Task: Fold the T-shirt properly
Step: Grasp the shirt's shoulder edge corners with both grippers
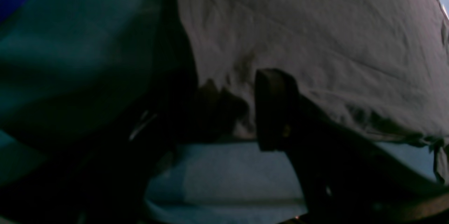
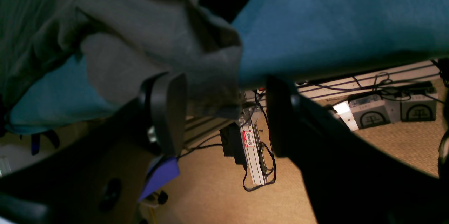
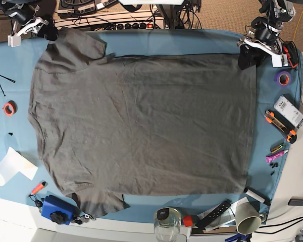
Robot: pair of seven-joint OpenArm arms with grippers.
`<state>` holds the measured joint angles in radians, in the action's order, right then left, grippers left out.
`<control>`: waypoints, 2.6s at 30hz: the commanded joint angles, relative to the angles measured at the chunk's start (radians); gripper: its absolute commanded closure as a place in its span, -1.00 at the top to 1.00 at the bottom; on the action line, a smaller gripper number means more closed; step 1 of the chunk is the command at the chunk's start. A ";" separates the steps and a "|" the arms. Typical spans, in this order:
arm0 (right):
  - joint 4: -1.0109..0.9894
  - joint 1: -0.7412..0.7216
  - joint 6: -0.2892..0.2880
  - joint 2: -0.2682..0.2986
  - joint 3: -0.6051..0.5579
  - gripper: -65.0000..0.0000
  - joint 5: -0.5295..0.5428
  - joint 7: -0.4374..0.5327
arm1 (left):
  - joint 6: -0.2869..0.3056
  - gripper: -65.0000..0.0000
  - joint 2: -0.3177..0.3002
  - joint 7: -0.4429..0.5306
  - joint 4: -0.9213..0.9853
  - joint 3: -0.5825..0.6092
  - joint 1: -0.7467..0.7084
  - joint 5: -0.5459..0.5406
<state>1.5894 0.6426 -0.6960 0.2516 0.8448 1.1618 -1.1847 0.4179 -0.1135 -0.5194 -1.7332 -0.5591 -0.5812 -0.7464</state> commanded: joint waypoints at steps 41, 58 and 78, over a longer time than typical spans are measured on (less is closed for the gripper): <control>0.217 -0.011 -0.002 0.028 0.106 0.08 0.047 -0.098 | -0.018 -0.05 -0.006 -0.057 0.001 0.000 -0.015 0.039; 0.202 -0.050 -0.002 0.028 0.057 0.08 -0.152 0.033 | -0.018 -0.05 -0.006 -0.057 0.001 0.000 -0.014 0.039; 0.025 -0.064 0.006 0.023 -0.112 0.08 -0.332 0.154 | -0.017 -0.05 -0.006 -0.056 0.001 0.000 -0.014 0.038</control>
<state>1.6169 0.5655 -0.7029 0.2684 0.7338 0.8730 -0.9668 0.4183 -0.1165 -0.5201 -1.7332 -0.5591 -0.5812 -0.7425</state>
